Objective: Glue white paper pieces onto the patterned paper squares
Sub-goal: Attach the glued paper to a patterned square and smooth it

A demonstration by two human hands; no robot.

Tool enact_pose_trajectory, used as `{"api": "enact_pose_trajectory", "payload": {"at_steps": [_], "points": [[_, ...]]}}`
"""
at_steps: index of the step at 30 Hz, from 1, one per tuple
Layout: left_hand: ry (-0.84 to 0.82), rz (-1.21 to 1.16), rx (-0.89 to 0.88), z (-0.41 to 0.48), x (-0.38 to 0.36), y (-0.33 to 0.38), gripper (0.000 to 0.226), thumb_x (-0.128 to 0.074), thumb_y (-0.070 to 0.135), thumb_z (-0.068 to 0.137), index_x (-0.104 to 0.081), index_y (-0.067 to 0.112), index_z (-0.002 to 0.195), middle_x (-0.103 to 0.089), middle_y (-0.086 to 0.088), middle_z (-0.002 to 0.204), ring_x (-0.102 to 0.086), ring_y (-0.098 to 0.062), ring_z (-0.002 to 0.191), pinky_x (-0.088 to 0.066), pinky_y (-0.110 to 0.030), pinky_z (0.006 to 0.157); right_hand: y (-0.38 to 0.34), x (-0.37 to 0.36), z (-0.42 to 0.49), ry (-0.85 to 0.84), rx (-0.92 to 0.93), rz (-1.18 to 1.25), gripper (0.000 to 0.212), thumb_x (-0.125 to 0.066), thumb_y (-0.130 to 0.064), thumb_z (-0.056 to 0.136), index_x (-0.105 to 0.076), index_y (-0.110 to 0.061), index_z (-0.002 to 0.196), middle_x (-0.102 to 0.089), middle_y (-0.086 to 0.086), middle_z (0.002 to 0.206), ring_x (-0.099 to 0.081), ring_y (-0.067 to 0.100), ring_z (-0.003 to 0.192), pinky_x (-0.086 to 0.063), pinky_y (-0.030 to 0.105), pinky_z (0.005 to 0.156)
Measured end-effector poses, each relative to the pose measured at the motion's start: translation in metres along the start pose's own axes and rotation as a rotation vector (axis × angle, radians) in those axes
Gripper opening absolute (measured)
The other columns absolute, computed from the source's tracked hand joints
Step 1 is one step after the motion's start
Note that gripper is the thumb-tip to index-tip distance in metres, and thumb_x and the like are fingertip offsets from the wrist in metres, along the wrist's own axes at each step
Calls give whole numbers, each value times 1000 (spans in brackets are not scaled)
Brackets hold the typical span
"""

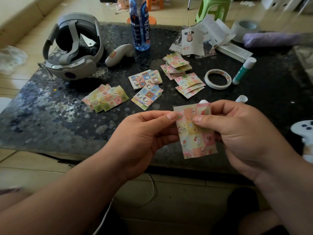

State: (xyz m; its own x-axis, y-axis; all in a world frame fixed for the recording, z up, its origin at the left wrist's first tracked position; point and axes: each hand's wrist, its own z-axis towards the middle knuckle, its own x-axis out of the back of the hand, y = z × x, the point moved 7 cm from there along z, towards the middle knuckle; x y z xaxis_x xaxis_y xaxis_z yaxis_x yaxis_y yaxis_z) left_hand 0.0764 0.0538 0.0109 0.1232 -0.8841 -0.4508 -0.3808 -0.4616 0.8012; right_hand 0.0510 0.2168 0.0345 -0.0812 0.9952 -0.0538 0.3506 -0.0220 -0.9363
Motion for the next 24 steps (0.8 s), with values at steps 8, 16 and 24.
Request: {"api": "enact_pose_trajectory", "payload": {"at_steps": [8,16,24], "points": [[-6,31,-11,1,1,-1,15,-70,13,76,-76,2,85,-75,-21,92,-72,-27,80,-61,-37,79,-2,0,-2,-15,19,-62,8,-71,0,87,-74,-5,92,-79,12,85,-78,26,78,-62,40,60],[2,72,-57,0,1,2,9,-71,13,74,-74,5,78,-73,-19,85,-68,-26,76,-60,-33,73,-2,1,-2,33,54,-109,15,-71,-15,92,-75,-2,84,-77,13,84,-77,26,78,-63,40,61],[-1,87,-135,-1,1,8,3,-74,12,71,-75,10,72,-71,-14,75,-68,-21,66,-60,-28,65,-5,1,-3,51,98,-58,13,-73,-16,90,-76,-11,78,-77,5,81,-76,14,75,-59,26,57]]}}
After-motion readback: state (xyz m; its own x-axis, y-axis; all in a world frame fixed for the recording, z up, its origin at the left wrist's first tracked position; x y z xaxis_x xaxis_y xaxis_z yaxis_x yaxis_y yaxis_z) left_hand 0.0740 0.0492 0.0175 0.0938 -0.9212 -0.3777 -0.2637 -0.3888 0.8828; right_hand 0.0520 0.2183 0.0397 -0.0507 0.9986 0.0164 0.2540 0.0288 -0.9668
